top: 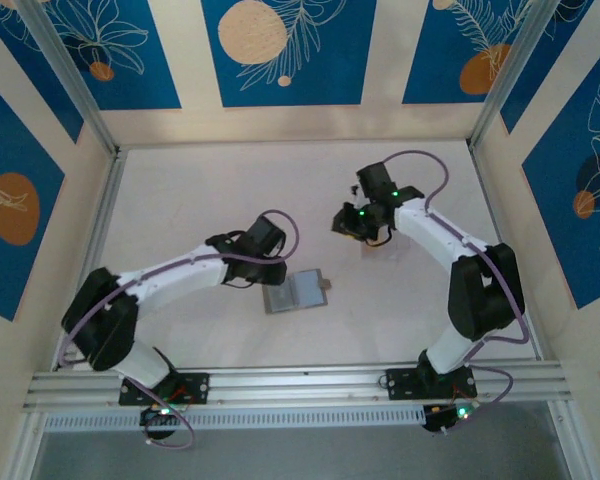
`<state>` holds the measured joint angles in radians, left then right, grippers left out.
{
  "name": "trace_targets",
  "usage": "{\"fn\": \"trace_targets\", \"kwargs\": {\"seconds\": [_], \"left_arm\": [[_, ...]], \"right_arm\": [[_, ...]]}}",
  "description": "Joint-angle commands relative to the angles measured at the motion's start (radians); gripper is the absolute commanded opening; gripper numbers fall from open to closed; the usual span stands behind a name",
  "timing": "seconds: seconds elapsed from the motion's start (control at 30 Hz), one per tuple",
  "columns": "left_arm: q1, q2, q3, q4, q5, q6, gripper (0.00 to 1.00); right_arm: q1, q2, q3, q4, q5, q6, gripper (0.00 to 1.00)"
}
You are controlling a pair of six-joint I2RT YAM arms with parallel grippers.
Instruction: Put the credit cards into the card holder
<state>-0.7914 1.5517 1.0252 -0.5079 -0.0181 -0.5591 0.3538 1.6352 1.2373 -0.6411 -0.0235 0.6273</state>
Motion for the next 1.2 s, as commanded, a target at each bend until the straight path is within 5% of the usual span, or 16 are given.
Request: {"fn": "trace_targets", "kwargs": {"seconds": [0.0, 0.53, 1.03, 1.17], "left_arm": [[-0.012, 0.081, 0.011, 0.011, 0.041, 0.03, 0.25], [-0.012, 0.156, -0.106, 0.071, 0.019, 0.011, 0.24], [-0.012, 0.15, -0.126, 0.076, 0.021, 0.0, 0.22], [-0.012, 0.148, -0.126, 0.076, 0.023, -0.004, 0.22]], "right_arm": [[-0.042, 0.026, 0.034, -0.198, 0.26, -0.06, 0.31], [-0.056, 0.236, 0.189, -0.262, 0.557, -0.106, 0.32], [-0.065, 0.3, 0.169, -0.168, 0.43, -0.132, 0.35], [-0.068, 0.305, 0.166, -0.174, 0.442, -0.128, 0.27]]}}
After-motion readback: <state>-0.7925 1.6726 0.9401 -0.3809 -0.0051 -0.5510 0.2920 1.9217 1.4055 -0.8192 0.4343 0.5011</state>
